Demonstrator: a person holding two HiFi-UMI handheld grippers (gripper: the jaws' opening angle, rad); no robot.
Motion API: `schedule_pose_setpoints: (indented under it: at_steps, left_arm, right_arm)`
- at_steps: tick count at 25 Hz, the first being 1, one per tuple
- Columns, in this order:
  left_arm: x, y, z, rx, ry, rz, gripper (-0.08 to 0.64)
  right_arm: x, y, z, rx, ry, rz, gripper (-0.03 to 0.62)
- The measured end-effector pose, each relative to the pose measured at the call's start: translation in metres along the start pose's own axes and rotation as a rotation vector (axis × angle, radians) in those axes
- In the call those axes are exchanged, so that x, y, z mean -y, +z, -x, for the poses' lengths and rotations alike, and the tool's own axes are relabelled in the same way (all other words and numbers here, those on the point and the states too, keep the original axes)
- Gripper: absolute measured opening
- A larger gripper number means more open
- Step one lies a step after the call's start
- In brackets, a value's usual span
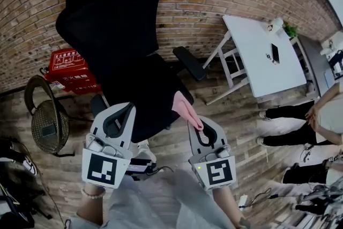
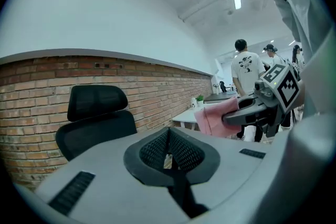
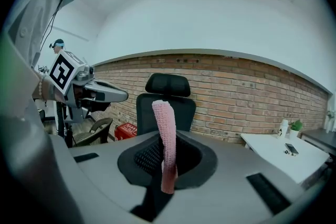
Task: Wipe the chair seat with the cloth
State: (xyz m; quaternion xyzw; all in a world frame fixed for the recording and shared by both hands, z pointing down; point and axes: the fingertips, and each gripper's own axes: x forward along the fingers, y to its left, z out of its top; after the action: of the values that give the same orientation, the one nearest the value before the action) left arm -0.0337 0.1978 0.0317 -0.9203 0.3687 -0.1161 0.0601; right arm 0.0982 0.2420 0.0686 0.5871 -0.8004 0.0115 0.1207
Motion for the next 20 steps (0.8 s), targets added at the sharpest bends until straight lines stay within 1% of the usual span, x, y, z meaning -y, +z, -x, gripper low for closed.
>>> schedule_pose_setpoints:
  at_steps: [6,10,14,20]
  left_arm:
    - [-0.060,-0.021,-0.036,-0.031,-0.013,-0.015,0.018]
    - [-0.089,-0.040,-0.058,-0.055,-0.037,-0.022,0.018]
    - [-0.105,-0.061,-0.078,-0.088,-0.067,-0.023,0.018]
    - [-0.117,-0.087,-0.100,-0.132,-0.067,0.003,0.018]
  right_arm:
    - [0.000,-0.003,-0.075,-0.060,0.030,-0.014,0.052]
    - [-0.002,-0.008,-0.116,-0.088,0.039,-0.012,0.052]
    - [-0.001,-0.024,-0.146,-0.131,0.047,-0.026,0.054]
    - [0.008,-0.054,-0.179,-0.182,0.078,-0.043,0.052]
